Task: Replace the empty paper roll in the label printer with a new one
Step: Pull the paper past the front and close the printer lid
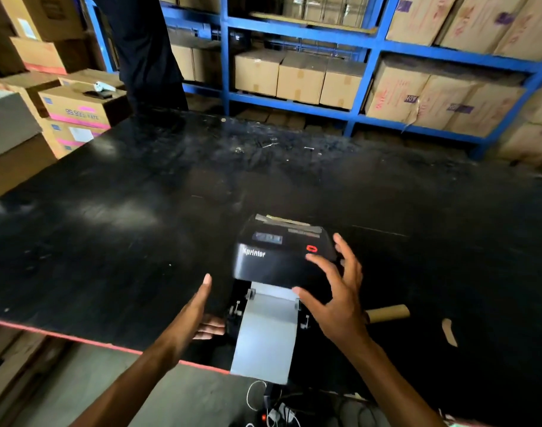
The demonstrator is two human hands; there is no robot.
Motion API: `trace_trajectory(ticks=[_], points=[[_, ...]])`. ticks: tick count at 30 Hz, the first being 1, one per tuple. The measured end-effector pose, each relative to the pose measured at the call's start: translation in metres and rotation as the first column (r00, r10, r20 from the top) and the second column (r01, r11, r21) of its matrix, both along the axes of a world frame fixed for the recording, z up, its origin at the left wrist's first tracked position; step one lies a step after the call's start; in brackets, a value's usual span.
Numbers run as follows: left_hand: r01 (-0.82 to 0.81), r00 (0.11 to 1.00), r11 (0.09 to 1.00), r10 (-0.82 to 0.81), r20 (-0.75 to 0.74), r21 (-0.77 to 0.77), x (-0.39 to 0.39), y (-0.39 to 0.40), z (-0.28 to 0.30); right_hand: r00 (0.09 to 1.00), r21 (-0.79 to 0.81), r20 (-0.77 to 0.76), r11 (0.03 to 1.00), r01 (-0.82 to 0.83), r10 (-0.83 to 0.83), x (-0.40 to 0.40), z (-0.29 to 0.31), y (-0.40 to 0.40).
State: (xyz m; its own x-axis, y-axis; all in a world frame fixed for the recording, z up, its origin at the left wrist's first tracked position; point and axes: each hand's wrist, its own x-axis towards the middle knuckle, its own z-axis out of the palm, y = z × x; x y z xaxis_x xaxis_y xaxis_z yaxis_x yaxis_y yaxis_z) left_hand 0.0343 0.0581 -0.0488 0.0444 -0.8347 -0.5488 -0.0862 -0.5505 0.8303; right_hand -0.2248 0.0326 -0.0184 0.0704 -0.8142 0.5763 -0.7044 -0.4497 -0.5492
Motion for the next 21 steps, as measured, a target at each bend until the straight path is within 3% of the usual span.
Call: trace_trajectory(ticks=[5, 8, 12, 16, 21], points=[[0.038, 0.999, 0.999, -0.038, 0.015, -0.001, 0.001, -0.005, 0.008, 0.98, 0.171, -0.198, 0.985, -0.003, 0.037, 0.002, -0.024, 0.015], [0.048, 0.998, 0.999, -0.047, 0.039, -0.015, -0.004, -0.002, 0.011, 0.982, 0.228, -0.191, 0.973, 0.029, 0.015, 0.006, -0.035, 0.025], [0.026, 0.998, 0.999, -0.024, 0.055, -0.024, -0.008, 0.0, 0.007, 0.995, 0.33, 0.083, 0.944, 0.023, -0.053, 0.005, -0.034, 0.03], [0.021, 0.998, 0.999, -0.019, 0.054, -0.039, -0.007, -0.002, 0.002, 0.933, 0.469, 0.315, 0.883, 0.005, -0.173, -0.004, -0.038, 0.032], [0.038, 0.997, 0.996, -0.033, 0.063, -0.083, -0.004, -0.005, -0.011, 0.735, 0.574, 0.627, 0.79, -0.214, -0.257, 0.001, -0.046, 0.034]])
